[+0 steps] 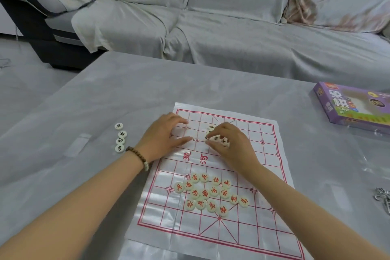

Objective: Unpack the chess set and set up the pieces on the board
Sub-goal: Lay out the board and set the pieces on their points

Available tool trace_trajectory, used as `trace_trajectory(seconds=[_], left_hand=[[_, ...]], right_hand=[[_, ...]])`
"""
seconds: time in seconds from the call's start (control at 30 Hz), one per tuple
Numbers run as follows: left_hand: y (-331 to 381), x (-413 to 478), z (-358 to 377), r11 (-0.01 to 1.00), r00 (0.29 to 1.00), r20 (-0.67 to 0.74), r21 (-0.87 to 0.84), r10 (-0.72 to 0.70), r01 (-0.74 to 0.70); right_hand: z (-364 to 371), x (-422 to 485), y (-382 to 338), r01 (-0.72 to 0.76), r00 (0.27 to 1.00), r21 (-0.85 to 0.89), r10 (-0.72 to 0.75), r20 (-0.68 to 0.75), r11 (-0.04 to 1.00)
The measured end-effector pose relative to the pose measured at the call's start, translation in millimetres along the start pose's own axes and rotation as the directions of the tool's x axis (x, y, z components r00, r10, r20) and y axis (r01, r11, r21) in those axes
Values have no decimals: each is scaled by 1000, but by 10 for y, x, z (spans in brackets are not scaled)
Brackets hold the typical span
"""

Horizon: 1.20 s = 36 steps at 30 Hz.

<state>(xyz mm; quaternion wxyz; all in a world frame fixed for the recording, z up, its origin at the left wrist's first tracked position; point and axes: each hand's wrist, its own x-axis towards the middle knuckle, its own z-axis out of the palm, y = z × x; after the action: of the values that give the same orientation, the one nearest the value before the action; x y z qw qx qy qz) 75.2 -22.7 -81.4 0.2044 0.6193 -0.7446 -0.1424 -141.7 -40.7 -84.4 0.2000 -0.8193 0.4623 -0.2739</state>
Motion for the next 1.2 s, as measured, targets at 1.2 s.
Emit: trace_trajectory(seconds=[1.2], left_hand=[[-1386, -1022, -694, 891, 959, -137, -420, -250, 172]], right_hand=[[1359, 511, -1455, 49, 977, 75, -64, 205, 996]])
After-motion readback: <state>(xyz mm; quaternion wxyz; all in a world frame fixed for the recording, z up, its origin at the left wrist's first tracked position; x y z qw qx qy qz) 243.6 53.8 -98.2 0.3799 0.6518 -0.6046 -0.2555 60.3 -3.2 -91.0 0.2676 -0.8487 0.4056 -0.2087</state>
